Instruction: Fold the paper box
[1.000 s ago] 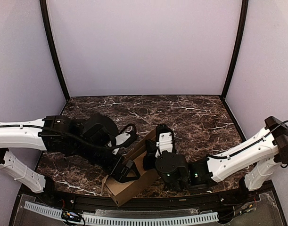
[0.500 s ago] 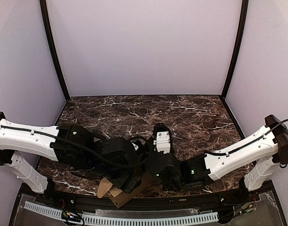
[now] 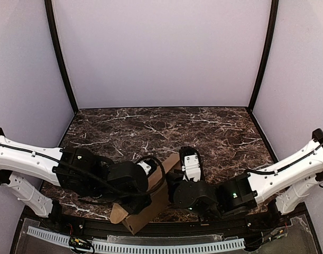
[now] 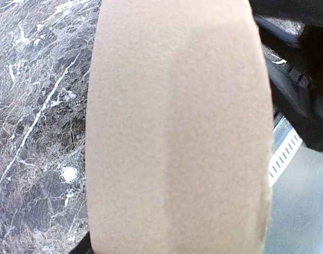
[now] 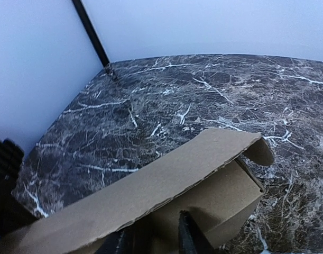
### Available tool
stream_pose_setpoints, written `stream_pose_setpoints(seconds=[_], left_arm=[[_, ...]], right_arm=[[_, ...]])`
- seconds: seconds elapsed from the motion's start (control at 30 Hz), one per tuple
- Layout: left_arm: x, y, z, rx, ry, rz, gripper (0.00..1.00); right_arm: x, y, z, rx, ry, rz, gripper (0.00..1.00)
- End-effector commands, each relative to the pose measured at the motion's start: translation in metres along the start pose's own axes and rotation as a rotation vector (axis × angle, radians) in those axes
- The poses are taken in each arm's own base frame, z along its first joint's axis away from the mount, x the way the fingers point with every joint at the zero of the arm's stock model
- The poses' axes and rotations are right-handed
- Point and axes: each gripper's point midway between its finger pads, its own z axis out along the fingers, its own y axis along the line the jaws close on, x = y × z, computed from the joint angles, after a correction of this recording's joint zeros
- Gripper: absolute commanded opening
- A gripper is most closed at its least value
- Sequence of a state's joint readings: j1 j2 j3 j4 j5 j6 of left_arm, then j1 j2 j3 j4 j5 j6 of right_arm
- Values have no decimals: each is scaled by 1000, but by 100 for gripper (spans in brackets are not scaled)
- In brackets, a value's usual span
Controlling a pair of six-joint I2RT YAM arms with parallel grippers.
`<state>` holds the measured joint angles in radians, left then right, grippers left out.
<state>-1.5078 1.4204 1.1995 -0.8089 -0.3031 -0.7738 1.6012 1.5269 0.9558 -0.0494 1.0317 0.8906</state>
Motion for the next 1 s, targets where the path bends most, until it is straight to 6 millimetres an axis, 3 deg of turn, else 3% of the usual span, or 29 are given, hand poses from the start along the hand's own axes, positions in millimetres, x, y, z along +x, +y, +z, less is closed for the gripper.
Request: stream_pose_setpoints(seconds=[0.0, 0.03, 0.07, 0.1, 0.2, 0.37, 0.53, 0.8, 0.97], left_arm=[[21, 11, 5, -33, 51, 61, 38], [20, 13, 5, -41, 47, 91, 36], [18, 13, 4, -43, 44, 105, 33], [18, 15, 4, -55, 45, 140, 32], [15, 15, 3, -64, 43, 211, 30], [16, 12, 7, -28, 54, 323, 25], [17, 4, 8, 62, 41, 422, 23], [6, 13, 18, 137, 53, 518, 19], [0, 28, 22, 63, 80, 612, 19]], right_arm=[[60, -74, -26, 110, 262, -325, 38], [57, -82, -34, 111, 277, -326, 45], [52, -89, -41, 105, 289, -324, 91], [48, -99, -48, 103, 303, -322, 98], [31, -118, -68, 62, 322, -285, 98], [-11, -118, -94, -125, 253, -239, 99], [-38, -123, -101, -179, 152, -222, 99], [-38, -105, -94, -261, 144, -499, 99], [-25, -97, -80, -366, 147, -644, 82]])
